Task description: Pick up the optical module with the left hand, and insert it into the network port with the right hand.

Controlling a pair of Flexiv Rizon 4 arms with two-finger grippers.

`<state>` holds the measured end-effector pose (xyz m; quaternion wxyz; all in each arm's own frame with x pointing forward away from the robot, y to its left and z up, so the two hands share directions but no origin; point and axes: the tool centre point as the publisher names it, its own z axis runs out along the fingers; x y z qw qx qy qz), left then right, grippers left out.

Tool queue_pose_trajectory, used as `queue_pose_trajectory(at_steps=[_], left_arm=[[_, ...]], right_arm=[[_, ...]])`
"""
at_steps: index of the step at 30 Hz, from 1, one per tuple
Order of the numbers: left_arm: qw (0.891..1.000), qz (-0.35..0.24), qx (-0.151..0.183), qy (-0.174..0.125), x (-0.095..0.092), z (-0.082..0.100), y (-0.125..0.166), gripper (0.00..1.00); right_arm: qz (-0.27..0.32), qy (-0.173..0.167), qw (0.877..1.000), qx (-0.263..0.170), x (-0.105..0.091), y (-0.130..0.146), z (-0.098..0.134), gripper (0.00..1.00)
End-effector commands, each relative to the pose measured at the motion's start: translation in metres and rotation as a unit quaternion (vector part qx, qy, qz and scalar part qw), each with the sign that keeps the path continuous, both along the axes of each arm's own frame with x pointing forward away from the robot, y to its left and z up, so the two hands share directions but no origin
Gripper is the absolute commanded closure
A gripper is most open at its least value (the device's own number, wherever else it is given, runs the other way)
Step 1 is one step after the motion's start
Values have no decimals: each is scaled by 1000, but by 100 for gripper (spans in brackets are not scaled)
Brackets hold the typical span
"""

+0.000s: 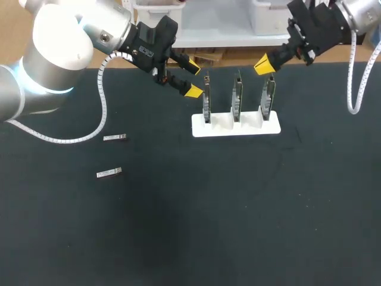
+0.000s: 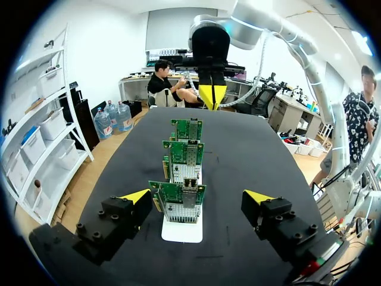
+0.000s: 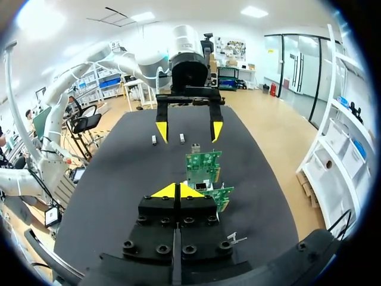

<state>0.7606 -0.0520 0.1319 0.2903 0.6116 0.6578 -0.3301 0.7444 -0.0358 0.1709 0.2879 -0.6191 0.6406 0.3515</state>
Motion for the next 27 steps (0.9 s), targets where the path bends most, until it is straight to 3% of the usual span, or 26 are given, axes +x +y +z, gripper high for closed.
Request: queue_pose_trajectory(at_steps=[1, 27], left_arm=[[1000, 1, 2, 0, 0, 0, -1, 0], [1000, 1, 2, 0, 0, 0, -1, 0]], right_arm=[[1, 0, 1000, -1, 2, 0, -1, 100], [7, 2, 1000, -4, 21, 10, -10, 100]])
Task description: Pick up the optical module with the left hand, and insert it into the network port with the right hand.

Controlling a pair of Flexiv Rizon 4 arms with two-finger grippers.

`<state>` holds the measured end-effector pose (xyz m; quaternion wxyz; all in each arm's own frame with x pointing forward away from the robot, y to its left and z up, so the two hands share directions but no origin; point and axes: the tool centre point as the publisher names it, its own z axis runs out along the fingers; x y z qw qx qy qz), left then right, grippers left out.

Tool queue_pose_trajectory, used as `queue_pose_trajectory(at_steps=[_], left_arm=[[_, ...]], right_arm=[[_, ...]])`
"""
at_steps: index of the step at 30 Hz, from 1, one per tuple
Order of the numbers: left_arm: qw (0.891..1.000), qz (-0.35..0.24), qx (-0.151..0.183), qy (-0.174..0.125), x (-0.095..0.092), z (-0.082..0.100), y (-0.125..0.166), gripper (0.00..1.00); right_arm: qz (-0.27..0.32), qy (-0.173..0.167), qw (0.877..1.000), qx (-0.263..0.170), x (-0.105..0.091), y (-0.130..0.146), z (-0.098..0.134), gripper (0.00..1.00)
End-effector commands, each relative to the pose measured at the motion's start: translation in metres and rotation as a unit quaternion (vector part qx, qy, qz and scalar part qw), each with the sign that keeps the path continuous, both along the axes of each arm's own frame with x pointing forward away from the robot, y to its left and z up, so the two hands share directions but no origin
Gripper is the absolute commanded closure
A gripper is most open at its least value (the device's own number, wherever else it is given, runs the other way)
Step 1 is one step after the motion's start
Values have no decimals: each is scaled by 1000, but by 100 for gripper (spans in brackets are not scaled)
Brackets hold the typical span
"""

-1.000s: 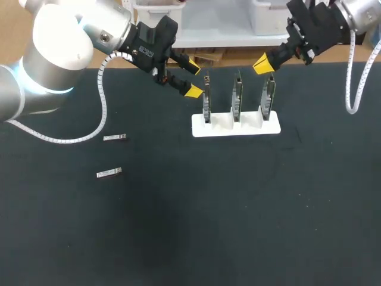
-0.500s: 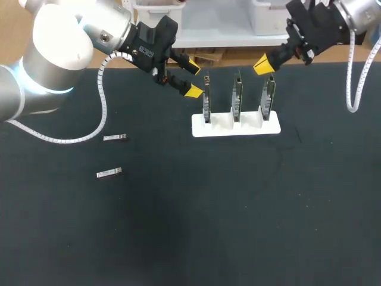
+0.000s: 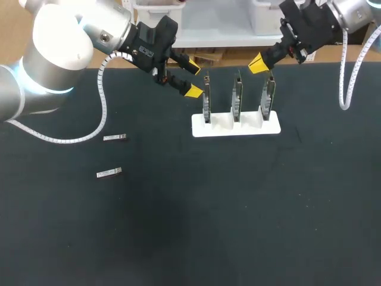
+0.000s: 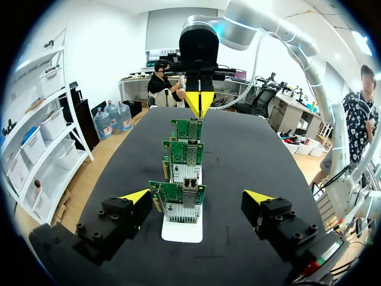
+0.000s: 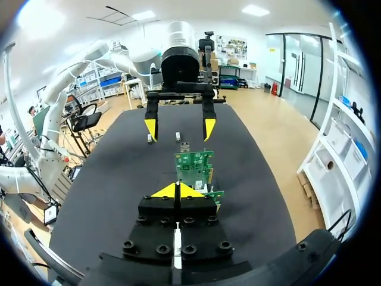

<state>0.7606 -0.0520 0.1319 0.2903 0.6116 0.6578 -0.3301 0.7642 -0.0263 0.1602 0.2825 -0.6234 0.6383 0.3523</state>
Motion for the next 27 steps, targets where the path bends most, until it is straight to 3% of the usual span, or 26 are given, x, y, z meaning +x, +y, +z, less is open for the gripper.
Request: queue_pose_trajectory(at_steps=[1, 27], left_arm=[[1000, 1, 2, 0, 0, 0, -1, 0], [1000, 1, 2, 0, 0, 0, -1, 0]], right_arm=[[1, 1, 1000, -1, 2, 1, 0, 100], [-6, 5, 1000, -11, 0, -3, -7, 100]])
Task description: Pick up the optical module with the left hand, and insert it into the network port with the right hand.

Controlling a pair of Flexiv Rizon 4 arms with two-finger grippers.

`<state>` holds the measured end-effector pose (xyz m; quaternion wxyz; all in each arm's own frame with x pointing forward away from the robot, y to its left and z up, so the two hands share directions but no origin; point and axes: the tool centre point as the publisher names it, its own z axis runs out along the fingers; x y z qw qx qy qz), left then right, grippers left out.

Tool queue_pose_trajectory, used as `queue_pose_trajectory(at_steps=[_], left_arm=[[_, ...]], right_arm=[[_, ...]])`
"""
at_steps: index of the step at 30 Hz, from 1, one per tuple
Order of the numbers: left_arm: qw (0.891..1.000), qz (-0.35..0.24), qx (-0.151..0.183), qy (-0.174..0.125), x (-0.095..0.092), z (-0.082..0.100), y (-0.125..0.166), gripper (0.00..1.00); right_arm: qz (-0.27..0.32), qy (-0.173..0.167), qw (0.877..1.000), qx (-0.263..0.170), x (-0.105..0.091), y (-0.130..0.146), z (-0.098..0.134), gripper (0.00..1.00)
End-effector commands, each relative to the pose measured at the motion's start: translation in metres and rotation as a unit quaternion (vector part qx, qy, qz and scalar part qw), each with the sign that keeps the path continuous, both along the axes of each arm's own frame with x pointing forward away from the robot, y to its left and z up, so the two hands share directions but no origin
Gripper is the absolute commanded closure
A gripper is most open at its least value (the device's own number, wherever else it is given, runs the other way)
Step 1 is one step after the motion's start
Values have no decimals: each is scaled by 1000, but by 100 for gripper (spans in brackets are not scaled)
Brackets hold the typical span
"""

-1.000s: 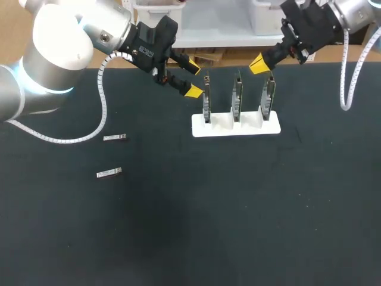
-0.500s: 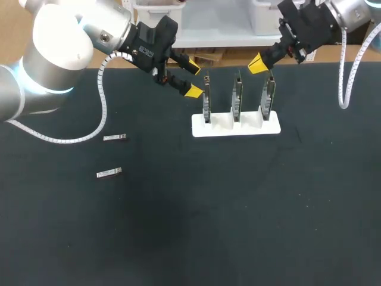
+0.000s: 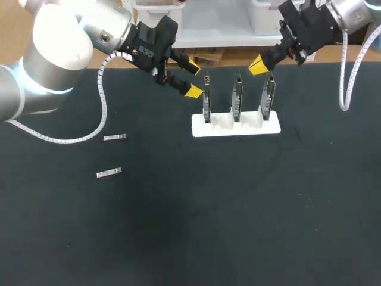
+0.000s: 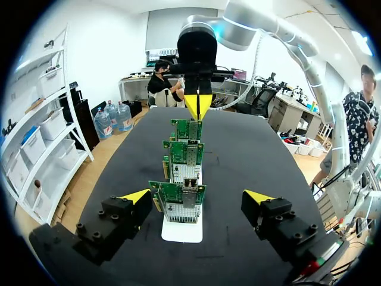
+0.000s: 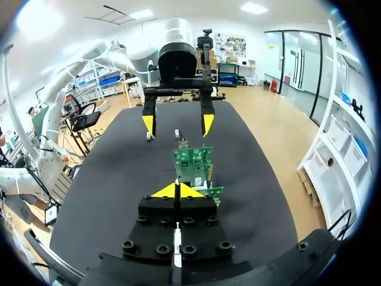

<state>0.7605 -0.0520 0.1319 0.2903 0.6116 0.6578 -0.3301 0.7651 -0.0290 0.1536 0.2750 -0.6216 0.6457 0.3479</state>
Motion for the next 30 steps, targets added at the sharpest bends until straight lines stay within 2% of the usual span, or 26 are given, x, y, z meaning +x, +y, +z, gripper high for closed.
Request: queue_pose_trajectory(at_steps=[1, 7, 8, 9, 10, 30], left_arm=[[1000, 1, 2, 0, 0, 0, -1, 0], [1000, 1, 2, 0, 0, 0, -1, 0], [1000, 1, 2, 0, 0, 0, -1, 0], [1000, 1, 2, 0, 0, 0, -1, 0], [1000, 1, 2, 0, 0, 0, -1, 0], [1000, 1, 2, 0, 0, 0, -1, 0]], right_arm=[[-3, 0, 1000, -2, -1, -1, -1, 100], [-7, 5, 1000, -5, -2, -4, -3, 100], [-8, -4, 1000, -10, -2, -5, -3, 100], [-18, 1, 1000, -10, -2, -5, -4, 80], [-18, 1, 1000, -10, -2, -5, -4, 0], [-18, 1, 1000, -10, -2, -5, -4, 0]])
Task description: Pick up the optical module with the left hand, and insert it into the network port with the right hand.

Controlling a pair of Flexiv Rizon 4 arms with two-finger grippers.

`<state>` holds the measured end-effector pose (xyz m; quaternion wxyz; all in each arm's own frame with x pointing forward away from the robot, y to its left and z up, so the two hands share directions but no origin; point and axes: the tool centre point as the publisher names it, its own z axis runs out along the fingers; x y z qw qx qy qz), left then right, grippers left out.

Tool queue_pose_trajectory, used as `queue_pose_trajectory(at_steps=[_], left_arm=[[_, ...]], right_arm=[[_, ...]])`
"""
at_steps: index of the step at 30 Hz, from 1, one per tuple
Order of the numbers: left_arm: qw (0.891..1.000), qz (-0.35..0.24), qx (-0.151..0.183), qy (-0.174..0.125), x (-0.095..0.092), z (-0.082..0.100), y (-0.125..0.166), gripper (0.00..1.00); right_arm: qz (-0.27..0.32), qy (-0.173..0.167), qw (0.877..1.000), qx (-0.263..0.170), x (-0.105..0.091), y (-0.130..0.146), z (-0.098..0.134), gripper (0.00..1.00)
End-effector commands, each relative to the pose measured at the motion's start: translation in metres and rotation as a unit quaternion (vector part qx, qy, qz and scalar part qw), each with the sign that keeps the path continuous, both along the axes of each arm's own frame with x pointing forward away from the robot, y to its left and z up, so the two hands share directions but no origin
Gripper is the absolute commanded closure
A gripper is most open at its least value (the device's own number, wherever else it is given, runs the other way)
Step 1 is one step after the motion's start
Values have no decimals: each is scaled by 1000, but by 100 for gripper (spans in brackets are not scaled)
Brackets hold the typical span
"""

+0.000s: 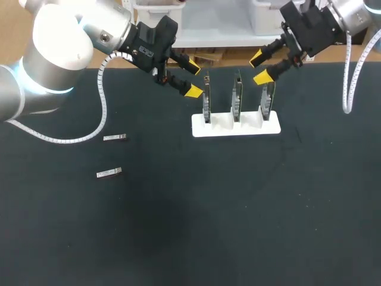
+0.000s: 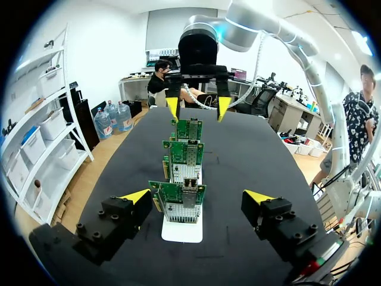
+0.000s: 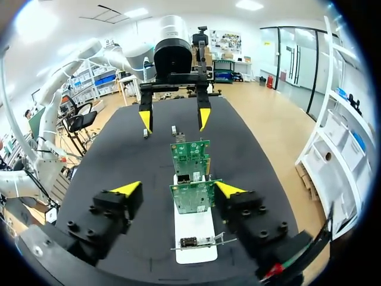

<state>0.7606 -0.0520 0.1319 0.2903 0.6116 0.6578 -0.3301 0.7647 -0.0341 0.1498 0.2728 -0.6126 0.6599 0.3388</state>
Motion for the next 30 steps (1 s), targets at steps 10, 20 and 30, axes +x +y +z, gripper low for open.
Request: queue_pose_trajectory(at_steps=[10, 20, 30], left_arm=[[1000, 1, 2, 0, 0, 0, -1, 0], [998, 21, 55, 3, -7, -3, 13, 0], [980, 66, 187, 23, -36, -17, 50, 0]], right_arm=[[-2, -1, 1000, -1, -2, 0, 0, 0], [-2, -1, 1000, -1, -2, 0, 0, 0], [-2, -1, 1000, -1, -2, 0, 0, 0]])
